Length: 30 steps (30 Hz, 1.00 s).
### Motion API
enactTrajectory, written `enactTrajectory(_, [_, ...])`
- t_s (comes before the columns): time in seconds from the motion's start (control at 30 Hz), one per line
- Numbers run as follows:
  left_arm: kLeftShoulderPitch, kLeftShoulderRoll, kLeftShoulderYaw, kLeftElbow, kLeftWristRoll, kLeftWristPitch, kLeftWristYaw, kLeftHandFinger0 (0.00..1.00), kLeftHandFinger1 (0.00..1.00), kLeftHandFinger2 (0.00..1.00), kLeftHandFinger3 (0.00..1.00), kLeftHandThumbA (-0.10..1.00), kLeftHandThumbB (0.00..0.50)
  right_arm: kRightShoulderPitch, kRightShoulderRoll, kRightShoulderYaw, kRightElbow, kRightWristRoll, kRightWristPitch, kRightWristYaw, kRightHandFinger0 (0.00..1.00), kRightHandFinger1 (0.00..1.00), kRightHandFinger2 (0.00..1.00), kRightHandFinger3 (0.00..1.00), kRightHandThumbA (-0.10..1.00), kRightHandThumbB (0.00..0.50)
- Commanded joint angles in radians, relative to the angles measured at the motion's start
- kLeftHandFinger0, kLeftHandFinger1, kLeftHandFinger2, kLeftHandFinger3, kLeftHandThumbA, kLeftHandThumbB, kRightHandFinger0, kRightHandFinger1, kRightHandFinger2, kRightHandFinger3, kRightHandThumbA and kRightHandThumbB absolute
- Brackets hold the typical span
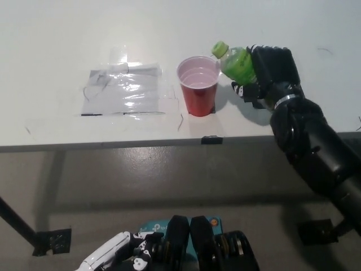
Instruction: The robot uses its right hand to pick up a bottle kept in the middle of the desk and tilt it into a cup kept next to it to pour water out
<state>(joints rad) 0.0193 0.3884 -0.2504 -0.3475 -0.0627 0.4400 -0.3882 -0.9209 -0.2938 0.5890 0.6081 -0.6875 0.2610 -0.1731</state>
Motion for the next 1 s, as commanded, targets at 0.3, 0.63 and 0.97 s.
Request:
enactTrajectory(0.3, [-0.008, 0.022, 0.005, -0.022, 0.001, 0.003, -0.020, 0.90, 0.96, 0.92, 1.00, 1.00, 0.500, -0.134, -0.062, 0.018, -0.023, -0.126, -0.110, 0.020, 0.00, 0.00, 0.17, 0.42, -0.09, 0.063])
enactTrajectory(0.63, [-0.008, 0.021, 0.003, -0.024, 0.005, 0.007, -0.021, 0.90, 0.95, 0.91, 1.00, 1.00, 0.500, -0.159, -0.068, 0.036, -0.026, -0.188, -0.125, 0.037, 0.00, 0.01, 0.20, 0.43, -0.10, 0.090])
enactTrajectory(0.97, [-0.006, 0.025, 0.003, -0.024, 0.006, 0.004, -0.023, 0.91, 0.97, 0.93, 1.00, 1.00, 0.500, -0.174, -0.112, 0.093, -0.010, -0.298, -0.187, 0.033, 0.00, 0.00, 0.20, 0.38, -0.10, 0.039])
